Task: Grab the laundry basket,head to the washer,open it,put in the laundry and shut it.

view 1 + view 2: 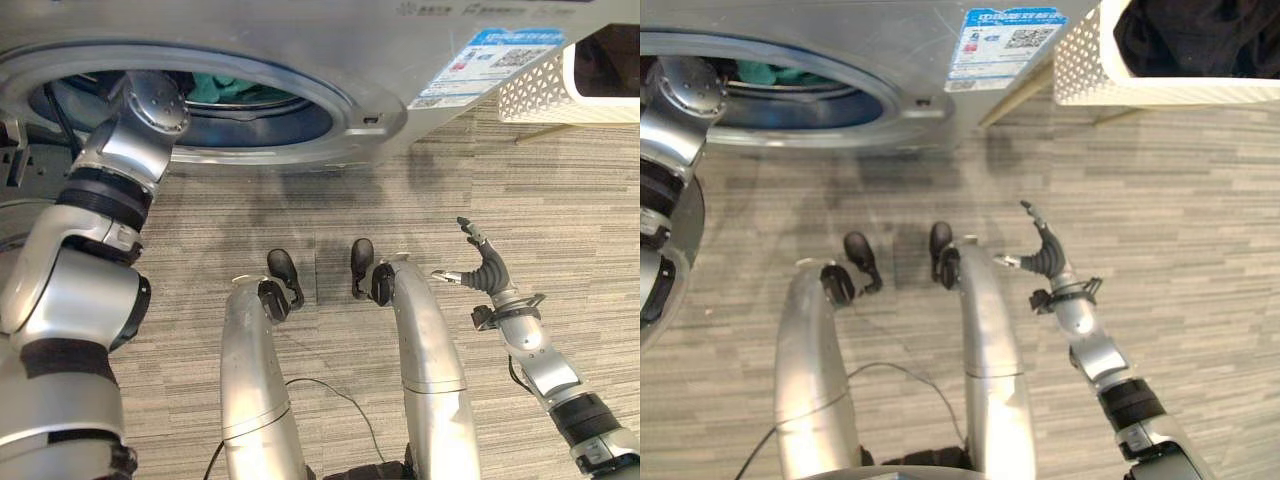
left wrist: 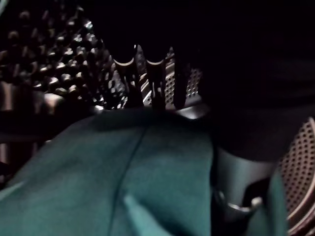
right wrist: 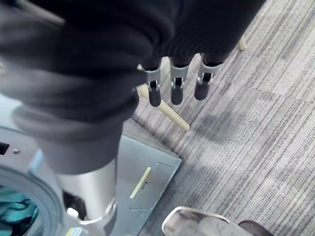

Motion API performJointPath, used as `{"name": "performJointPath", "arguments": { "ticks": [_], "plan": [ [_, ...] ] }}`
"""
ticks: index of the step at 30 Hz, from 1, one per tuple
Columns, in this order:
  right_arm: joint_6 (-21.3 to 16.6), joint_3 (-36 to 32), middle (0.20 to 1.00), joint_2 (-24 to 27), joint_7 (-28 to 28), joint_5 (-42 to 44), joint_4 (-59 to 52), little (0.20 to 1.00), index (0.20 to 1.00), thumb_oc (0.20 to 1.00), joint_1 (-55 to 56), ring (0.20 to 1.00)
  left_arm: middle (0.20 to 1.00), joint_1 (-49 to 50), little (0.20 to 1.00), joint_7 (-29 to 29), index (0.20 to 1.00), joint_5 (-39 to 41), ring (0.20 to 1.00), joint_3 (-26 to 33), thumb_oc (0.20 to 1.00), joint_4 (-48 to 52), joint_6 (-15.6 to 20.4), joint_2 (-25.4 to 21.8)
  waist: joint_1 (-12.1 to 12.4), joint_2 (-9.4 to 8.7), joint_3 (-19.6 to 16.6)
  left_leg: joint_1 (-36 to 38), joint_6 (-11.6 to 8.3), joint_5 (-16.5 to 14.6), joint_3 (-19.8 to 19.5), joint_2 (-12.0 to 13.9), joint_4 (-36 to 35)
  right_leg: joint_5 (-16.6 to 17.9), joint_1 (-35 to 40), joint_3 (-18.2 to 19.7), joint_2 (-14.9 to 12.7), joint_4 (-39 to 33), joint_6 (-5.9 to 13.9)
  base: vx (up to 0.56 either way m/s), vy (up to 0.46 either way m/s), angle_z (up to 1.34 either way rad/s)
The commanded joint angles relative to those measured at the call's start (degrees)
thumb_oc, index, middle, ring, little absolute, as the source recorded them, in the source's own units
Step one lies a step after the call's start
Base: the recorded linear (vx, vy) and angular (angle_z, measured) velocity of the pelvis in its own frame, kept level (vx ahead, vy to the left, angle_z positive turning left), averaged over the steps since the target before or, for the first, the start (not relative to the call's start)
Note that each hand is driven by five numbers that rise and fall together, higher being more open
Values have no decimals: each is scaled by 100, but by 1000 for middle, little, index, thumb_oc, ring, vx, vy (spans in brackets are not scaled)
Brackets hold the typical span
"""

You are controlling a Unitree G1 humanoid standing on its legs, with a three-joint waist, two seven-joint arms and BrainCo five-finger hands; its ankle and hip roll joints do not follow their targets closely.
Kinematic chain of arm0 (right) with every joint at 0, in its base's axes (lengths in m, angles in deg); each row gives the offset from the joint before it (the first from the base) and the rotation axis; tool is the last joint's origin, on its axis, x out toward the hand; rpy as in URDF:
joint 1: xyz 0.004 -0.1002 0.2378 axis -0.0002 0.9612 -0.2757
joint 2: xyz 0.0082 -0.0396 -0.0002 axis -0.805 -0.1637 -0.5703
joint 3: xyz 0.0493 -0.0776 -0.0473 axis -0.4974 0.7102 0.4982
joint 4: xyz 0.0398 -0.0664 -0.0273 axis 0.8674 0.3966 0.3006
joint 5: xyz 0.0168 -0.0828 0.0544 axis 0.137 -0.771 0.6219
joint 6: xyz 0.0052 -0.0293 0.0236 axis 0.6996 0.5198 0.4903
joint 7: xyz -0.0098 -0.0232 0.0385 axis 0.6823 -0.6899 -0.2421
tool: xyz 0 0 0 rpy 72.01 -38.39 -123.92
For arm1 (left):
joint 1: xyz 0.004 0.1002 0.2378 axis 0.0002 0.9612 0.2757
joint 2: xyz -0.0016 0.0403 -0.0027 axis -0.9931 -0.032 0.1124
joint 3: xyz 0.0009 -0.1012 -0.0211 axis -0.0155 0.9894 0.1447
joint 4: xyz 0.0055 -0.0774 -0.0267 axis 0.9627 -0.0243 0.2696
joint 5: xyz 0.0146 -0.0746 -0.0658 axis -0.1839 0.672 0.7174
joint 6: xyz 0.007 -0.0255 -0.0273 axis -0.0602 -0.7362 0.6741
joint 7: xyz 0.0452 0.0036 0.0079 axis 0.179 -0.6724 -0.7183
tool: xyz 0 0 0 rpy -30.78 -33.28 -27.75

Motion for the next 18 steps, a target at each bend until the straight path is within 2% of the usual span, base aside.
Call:
{"name": "performJointPath", "arguments": {
  "ticks": [1,2,4,5,10,13,14,15,16,17,18],
  "plan": [
    [-245,3,1000,72,-107,61,-333,1000,1000,1000,723,1000,1000,536,1000,358,1000,-503,1000,72,1000,81,172,129,-237,360,-886,-131,165,-564,-263,56,238,-36,17,256,48,-799,544,0,0,0],
    [-208,-17,1000,43,-155,30,-330,1000,1000,1000,754,1000,1000,785,1000,677,1000,-544,1000,52,1000,122,157,213,-211,360,-923,-137,159,-563,-274,41,244,-35,28,243,52,-802,535,0,0,0],
    [-208,-13,1000,47,-155,29,-332,1000,1000,1000,763,1000,1000,804,1000,682,1000,-548,1000,63,1000,133,153,213,-214,367,-936,-142,158,-563,-277,41,244,-35,25,241,52,-804,535,8,-8,6],
    [-132,-6,1000,-42,-176,-34,-173,1000,1000,1000,739,1000,1000,1224,1000,871,1000,-508,1000,227,1000,289,210,412,-153,371,-1023,-54,136,-547,-286,23,127,-11,114,224,37,-888,534,1,-10,12],
    [-15,61,1000,-214,-87,-40,75,1000,1000,1000,670,1000,1000,2229,1000,868,1000,-208,1000,839,1000,974,288,812,-46,401,-1120,451,91,-423,-215,-33,-444,98,587,187,-23,-1353,558,-24,-2,9],
    [228,39,1000,-401,-16,-161,441,1000,1000,1000,666,1000,1000,3756,1000,1066,1000,6,1000,1562,1000,1765,409,1343,122,394,-1229,1379,-13,-218,-82,-162,-1422,321,1422,193,-43,-2225,660,-48,20,13],
    [225,63,1000,-392,-12,-162,446,1000,1000,1000,673,1000,1000,3811,1000,1071,1000,-3,1000,1593,1000,1806,395,1342,105,386,-1208,1460,-13,-193,-66,-170,-1485,345,1493,201,-43,-2277,663,-15,17,14],
    [336,-18,1000,-442,-9,-207,616,1000,1000,1000,735,1000,1000,4644,1000,1230,1000,152,1000,1851,1000,2095,451,1611,187,372,-1278,2036,-48,-81,-13,-239,-2001,488,2001,192,-48,-2736,728,-11,14,17],
    [336,0,1000,-435,-7,-207,614,1000,1000,1000,747,1000,1000,4688,1000,1234,1000,147,1000,1872,1000,2127,439,1611,174,361,-1244,2131,-48,-55,1,-249,-2067,510,2086,199,-50,-2789,731,46,32,9],
    [459,-115,1000,-431,-61,-287,741,1000,1000,1000,855,1000,1000,5502,1000,1393,1000,222,1000,2113,1000,2332,485,1744,246,333,-1301,2804,-68,45,60,-314,-2651,646,2703,186,-32,-3330,800,33,21,8],
    [462,-105,1000,-427,-62,-288,735,1000,1000,1000,869,1000,1000,5536,1000,1397,1000,218,1000,2126,1000,2357,476,1744,241,322,-1270,2888,-68,67,73,-321,-2709,665,2778,192,-33,-3376,803,74,16,8]
  ]
}}
